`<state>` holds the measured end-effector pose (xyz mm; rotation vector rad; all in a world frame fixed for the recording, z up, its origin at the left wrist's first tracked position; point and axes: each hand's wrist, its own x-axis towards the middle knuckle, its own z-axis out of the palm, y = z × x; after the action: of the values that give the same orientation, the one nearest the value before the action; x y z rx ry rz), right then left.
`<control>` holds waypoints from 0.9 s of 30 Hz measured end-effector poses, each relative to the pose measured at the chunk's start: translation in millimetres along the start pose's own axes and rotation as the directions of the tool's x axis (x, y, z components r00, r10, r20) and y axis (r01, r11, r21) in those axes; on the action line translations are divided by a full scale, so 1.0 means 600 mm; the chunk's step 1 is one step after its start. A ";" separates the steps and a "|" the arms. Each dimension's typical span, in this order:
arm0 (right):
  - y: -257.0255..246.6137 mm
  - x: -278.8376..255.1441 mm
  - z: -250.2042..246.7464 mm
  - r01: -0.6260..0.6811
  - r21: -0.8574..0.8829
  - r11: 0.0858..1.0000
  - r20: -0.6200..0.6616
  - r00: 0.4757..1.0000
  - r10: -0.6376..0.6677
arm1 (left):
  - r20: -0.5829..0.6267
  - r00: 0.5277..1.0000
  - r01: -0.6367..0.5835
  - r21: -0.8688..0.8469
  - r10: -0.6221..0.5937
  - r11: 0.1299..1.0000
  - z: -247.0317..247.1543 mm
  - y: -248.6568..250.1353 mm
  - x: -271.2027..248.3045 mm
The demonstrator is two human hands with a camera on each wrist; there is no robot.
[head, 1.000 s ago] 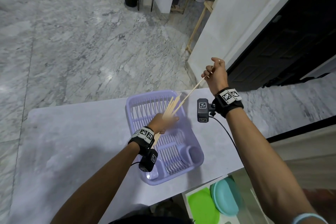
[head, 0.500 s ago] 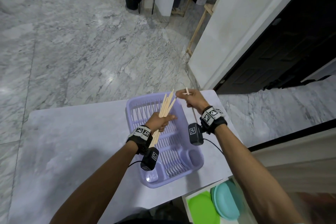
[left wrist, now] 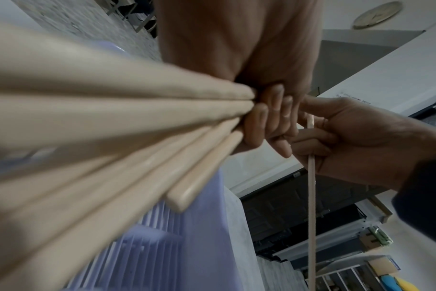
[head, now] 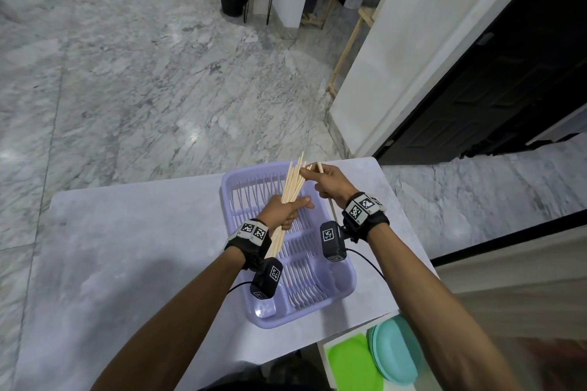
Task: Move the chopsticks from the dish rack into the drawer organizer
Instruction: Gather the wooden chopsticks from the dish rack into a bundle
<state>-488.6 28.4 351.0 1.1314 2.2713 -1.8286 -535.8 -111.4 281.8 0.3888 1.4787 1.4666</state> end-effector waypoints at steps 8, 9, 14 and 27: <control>-0.008 0.003 -0.003 0.015 0.025 1.000 -0.091 0.996 -0.012 | -0.024 1.000 -0.006 0.041 0.007 0.999 0.005 -0.005 -0.001; -0.008 0.003 -0.005 0.013 0.032 0.999 -0.090 0.996 -0.010 | -0.027 1.000 -0.002 0.044 0.003 0.999 0.004 -0.006 -0.002; -0.007 0.001 -0.013 -0.005 0.019 1.000 -0.071 0.997 0.006 | -0.023 1.000 0.003 0.054 -0.002 0.999 0.001 -0.008 -0.006; -0.029 0.014 -0.046 0.086 0.192 0.978 -0.125 0.990 -0.062 | 0.001 1.000 0.006 0.069 -0.006 0.998 -0.003 -0.015 -0.003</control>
<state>-492.6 55.5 370.9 1.2284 2.2630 -2.1104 -532.3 -116.0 274.1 0.4270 1.5311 1.4132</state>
